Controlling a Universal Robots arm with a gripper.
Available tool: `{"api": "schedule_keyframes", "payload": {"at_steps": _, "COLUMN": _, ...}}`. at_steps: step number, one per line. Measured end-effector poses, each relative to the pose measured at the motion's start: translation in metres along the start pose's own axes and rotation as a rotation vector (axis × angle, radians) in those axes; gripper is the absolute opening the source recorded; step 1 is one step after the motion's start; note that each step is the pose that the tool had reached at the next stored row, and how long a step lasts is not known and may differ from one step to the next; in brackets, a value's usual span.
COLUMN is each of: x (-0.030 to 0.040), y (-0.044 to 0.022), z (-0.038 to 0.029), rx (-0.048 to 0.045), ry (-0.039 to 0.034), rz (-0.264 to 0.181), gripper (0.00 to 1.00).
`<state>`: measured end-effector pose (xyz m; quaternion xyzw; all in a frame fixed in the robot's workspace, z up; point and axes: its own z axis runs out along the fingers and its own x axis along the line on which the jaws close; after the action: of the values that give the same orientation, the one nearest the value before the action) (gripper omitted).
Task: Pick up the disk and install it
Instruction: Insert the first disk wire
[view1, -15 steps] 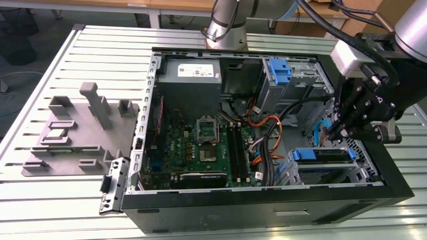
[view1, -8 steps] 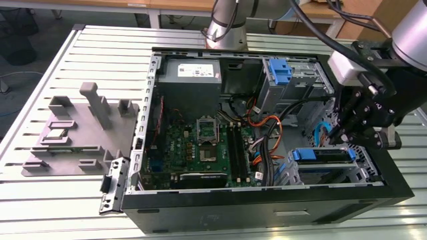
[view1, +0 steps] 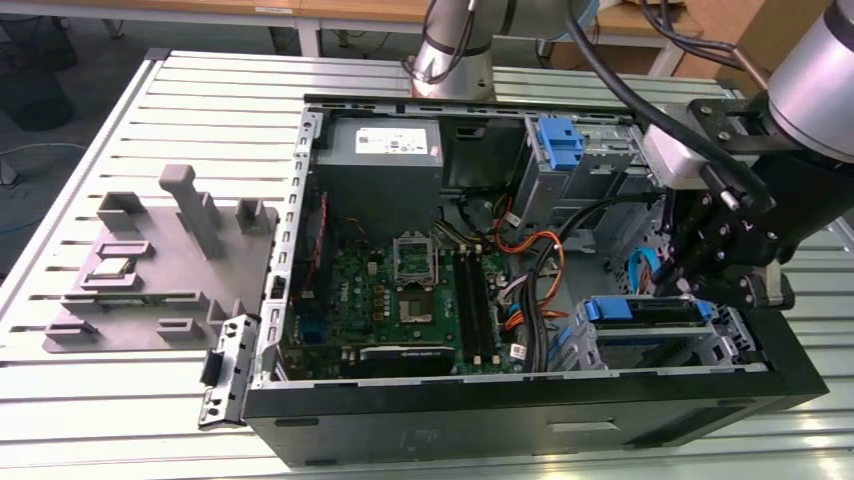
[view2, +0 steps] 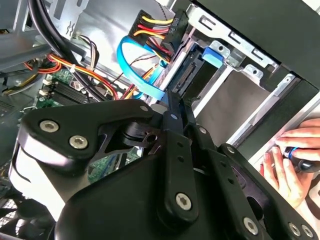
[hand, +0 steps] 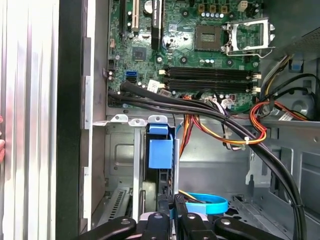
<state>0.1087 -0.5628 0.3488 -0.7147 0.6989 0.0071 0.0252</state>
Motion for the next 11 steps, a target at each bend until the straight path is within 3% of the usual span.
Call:
{"api": "schedule_keyframes", "payload": {"at_steps": 5, "x": 0.0008, "y": 0.0010, "z": 0.0026, "rx": 0.0193, "ry": 0.0000, "rz": -0.020, "gripper": 0.16}}
{"api": "schedule_keyframes", "payload": {"at_steps": 11, "x": 0.0011, "y": 0.0052, "z": 0.0074, "rx": 0.0297, "ry": -0.0002, "rz": -0.035, "gripper": 0.16}}
